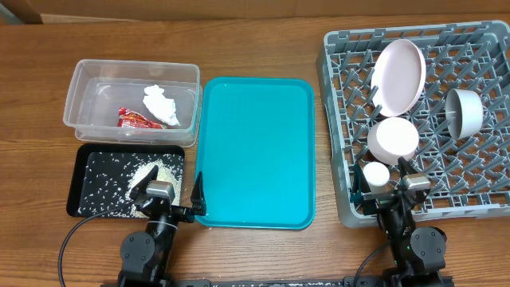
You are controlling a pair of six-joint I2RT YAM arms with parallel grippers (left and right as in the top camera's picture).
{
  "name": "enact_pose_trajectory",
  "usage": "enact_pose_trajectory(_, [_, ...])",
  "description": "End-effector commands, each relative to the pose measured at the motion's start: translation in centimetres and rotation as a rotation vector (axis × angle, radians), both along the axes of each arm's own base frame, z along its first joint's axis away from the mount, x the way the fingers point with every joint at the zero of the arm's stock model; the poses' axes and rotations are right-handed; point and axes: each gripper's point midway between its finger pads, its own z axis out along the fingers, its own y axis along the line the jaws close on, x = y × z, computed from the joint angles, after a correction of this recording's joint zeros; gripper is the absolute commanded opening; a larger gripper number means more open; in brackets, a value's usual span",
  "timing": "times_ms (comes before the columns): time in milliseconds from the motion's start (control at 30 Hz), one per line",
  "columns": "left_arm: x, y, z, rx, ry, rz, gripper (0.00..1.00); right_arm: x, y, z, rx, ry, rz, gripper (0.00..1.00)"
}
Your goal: Sort waste into correct bins and load items into the dishwasher
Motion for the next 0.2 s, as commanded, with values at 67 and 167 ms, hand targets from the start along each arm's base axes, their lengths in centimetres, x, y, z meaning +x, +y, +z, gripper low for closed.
enact_pose_trajectory(67, [-0.04, -0.07, 0.02, 0.009, -0.007, -0.008, 1.00, 0.01, -0.10, -0.07, 0.005, -0.008, -0.003, 1.00])
enact_pose_trajectory(167, [-0.04, -0.07, 0.02, 0.009, -0.007, -0.008, 1.00, 0.01, -0.10, -0.07, 0.005, -0.008, -0.003, 1.00])
